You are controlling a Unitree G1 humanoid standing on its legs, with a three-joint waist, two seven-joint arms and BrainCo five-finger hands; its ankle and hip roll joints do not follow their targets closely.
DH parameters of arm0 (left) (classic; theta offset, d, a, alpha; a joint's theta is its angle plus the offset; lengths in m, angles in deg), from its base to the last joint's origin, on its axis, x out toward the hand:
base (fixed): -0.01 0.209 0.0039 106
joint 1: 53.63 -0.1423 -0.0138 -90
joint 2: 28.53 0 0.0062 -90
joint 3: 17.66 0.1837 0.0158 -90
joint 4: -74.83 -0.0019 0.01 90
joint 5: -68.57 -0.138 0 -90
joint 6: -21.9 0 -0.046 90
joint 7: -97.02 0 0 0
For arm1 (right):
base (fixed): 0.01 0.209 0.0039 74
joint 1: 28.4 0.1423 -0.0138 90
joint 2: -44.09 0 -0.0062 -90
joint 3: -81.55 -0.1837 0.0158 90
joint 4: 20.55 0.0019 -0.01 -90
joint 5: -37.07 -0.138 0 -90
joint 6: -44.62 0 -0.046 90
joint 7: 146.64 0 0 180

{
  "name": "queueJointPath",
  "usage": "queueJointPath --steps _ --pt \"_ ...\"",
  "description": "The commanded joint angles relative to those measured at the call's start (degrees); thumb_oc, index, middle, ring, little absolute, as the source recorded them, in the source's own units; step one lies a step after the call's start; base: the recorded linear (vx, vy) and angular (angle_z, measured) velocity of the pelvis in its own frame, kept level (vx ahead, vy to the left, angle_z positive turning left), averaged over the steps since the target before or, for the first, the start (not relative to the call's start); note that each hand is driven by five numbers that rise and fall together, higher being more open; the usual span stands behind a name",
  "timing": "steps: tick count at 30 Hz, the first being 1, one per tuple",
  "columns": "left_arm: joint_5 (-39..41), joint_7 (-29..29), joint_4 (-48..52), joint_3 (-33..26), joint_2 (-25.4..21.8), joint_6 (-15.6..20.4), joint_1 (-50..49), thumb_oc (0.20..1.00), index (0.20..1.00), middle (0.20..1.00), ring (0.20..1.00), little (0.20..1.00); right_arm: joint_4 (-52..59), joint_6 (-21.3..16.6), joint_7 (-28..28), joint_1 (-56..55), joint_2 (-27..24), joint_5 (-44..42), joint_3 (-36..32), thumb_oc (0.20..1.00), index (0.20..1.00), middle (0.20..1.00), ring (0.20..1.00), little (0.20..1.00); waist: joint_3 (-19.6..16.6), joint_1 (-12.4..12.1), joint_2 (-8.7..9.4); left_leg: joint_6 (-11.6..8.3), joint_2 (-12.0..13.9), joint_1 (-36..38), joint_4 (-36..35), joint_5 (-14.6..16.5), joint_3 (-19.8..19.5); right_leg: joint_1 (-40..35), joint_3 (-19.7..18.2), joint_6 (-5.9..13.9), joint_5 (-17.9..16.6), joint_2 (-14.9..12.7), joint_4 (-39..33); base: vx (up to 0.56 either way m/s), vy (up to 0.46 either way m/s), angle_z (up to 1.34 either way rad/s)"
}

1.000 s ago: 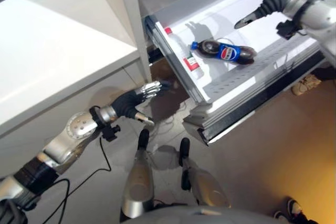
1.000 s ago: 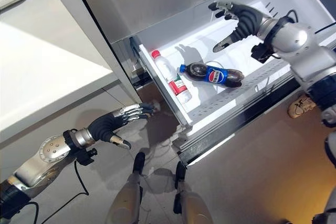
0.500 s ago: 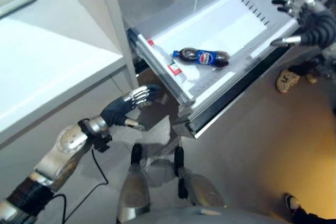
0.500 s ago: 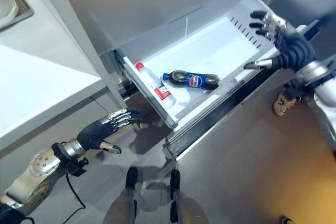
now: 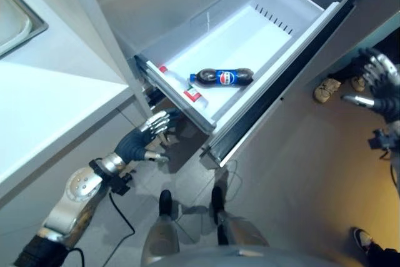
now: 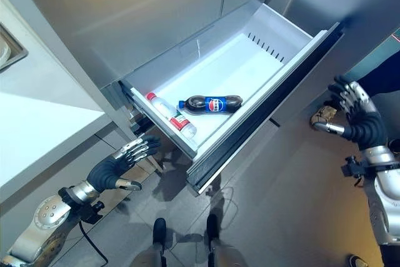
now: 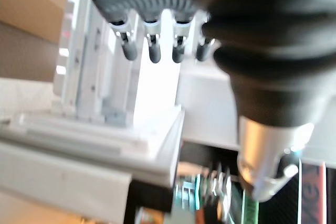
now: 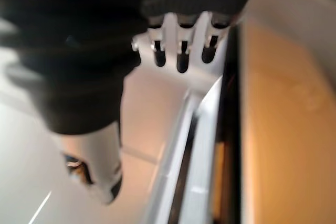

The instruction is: Take the drinks into the refrigerator

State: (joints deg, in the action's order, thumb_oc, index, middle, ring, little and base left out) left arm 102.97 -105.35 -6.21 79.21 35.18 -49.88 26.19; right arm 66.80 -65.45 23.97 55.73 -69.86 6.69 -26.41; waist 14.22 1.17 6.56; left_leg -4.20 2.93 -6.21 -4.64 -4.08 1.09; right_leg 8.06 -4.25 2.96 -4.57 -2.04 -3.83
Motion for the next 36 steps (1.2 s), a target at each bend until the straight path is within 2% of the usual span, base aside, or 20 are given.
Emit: queueJointPath --steps 1,4,6,7,11,12,13,14,15,16,17,25,36 --pt "-1.48 1.25 -0.75 -3.80 1.12 4.50 -0.85 1.000 1.000 1.000 1.000 1.000 -2.69 -3.91 1.71 1.67 1.71 1.16 -3.84 1.000 1.000 1.000 1.000 1.000 -2.65 1.05 1.48 3.97 -1.92 0.67 1.41 4.62 -1.23 2.18 2.10 3.29 3.15 -1.33 5.23 0.00 0.000 0.00" --pt "-2.09 2.07 -1.83 -6.47 3.55 5.14 -1.79 1.000 1.000 1.000 1.000 1.000 -5.29 -3.66 1.39 -0.39 5.59 3.26 -2.32 1.000 1.000 1.000 1.000 1.000 -2.92 1.23 1.47 3.97 -1.83 1.04 1.30 4.72 -1.02 1.98 1.92 3.24 3.34 -1.26 5.27 0.00 -0.001 -0.01" --pt "-2.09 2.07 -1.81 -6.51 3.54 5.13 -1.82 1.000 1.000 1.000 1.000 1.000 -5.31 -3.67 1.40 -0.37 5.59 3.26 -2.28 1.000 1.000 1.000 1.000 1.000 -2.92 1.25 1.48 3.97 -1.83 1.04 1.30 4.71 -1.02 1.98 1.93 3.24 3.34 -1.26 5.27 0.00 0.000 0.00" --pt "-3.46 3.49 -2.55 -8.85 5.48 5.69 -2.26 1.000 1.000 1.000 1.000 1.000 -7.91 -2.97 1.38 -2.24 7.54 6.74 -0.03 1.000 1.000 1.000 1.000 1.000 -2.86 1.21 1.39 3.98 -1.76 1.28 1.28 4.73 -0.84 1.96 1.83 3.20 3.40 -1.25 5.43 0.00 0.000 0.00" --pt "-4.37 4.20 -2.52 -10.05 6.90 6.27 -2.39 1.000 1.000 1.000 1.000 1.000 -13.93 -2.09 0.99 -2.44 8.72 8.33 3.22 1.000 1.000 1.000 1.000 1.000 -2.51 1.02 1.31 3.98 -1.81 1.48 1.21 4.68 -0.86 1.97 1.93 3.18 3.37 -1.33 5.52 0.00 0.004 -0.02" --pt "-4.63 4.42 -1.78 -11.09 7.48 6.40 -2.47 1.000 1.000 1.000 1.000 1.000 -16.71 -1.24 0.07 -2.74 9.38 8.91 5.26 0.931 0.931 0.931 0.931 0.931 -2.16 0.69 1.19 3.95 -1.86 1.39 1.14 4.57 -1.08 1.95 2.16 3.15 3.40 -1.42 5.56 0.00 0.000 0.00" --pt "-4.76 4.60 -1.70 -11.16 7.68 6.59 -2.28 1.000 1.000 1.000 1.000 1.000 -18.61 -0.90 -0.04 -2.36 9.39 9.50 6.50 0.771 0.771 0.771 0.771 0.771 -2.00 0.45 1.07 3.92 -1.90 1.35 1.09 4.50 -1.14 2.00 2.30 3.15 3.41 -1.47 5.53 0.00 0.000 0.00" --pt "-4.96 4.76 -1.71 -11.31 7.76 6.68 -2.09 1.000 1.000 1.000 1.000 1.000 -19.27 -0.77 -0.04 -1.99 9.35 9.94 7.05 0.721 0.721 0.721 0.721 0.721 -1.85 0.38 1.02 3.90 -1.90 1.29 1.10 4.46 -1.18 2.02 2.41 3.15 3.44 -1.51 5.56 0.00 0.000 0.00" --pt "-4.91 5.01 -1.91 -11.22 8.07 6.88 -1.56 1.000 1.000 1.000 1.000 1.000 -21.68 -0.79 0.04 -0.87 9.56 9.69 8.60 0.325 0.325 0.325 0.325 0.325 -1.52 0.20 0.89 3.87 -1.99 1.15 1.13 4.34 -1.31 2.06 2.57 3.12 3.42 -1.63 5.58 0.00 0.000 0.00" --pt "-4.91 5.01 -1.92 -11.24 8.07 6.88 -1.56 1.000 1.000 1.000 1.000 1.000 -21.71 -0.81 0.03 -0.84 9.55 9.68 8.62 0.325 0.325 0.325 0.325 0.325 -1.51 0.22 0.89 3.87 -1.99 1.15 1.14 4.34 -1.32 2.05 2.58 3.12 3.42 -1.64 5.58 0.00 0.000 0.00" --pt "-5.00 5.35 -1.80 -10.91 8.20 7.05 -1.16 1.000 1.000 1.000 1.000 1.000 -22.77 -0.56 0.27 0.05 9.86 10.08 10.19 0.200 0.200 0.200 0.200 0.200 -1.26 -0.07 0.81 3.85 -2.04 0.96 1.18 4.28 -1.40 2.05 2.77 3.10 3.42 -1.71 5.55 0.00 0.000 0.00" --pt "-5.38 7.40 -2.04 -8.00 9.56 7.74 1.73 1.000 1.000 1.000 1.000 1.000 -26.28 -0.03 1.77 7.87 11.13 11.90 19.31 0.200 0.200 0.200 0.200 0.200 0.09 -1.72 -0.11 3.86 -2.21 0.52 1.56 3.98 -2.53 1.71 3.88 2.79 3.76 -1.96 5.97 0.00 0.000 0.00" --pt "-6.26 9.10 -2.05 -4.96 9.31 7.79 3.18 1.000 1.000 1.000 1.000 1.000 -23.28 -0.20 3.79 12.73 10.51 13.19 23.47 0.200 0.200 0.200 0.200 0.200 0.83 -2.86 -0.69 3.94 -2.30 0.21 1.73 3.94 -3.59 1.18 5.03 2.63 4.17 -2.21 6.00 0.01 -0.007 0.09"
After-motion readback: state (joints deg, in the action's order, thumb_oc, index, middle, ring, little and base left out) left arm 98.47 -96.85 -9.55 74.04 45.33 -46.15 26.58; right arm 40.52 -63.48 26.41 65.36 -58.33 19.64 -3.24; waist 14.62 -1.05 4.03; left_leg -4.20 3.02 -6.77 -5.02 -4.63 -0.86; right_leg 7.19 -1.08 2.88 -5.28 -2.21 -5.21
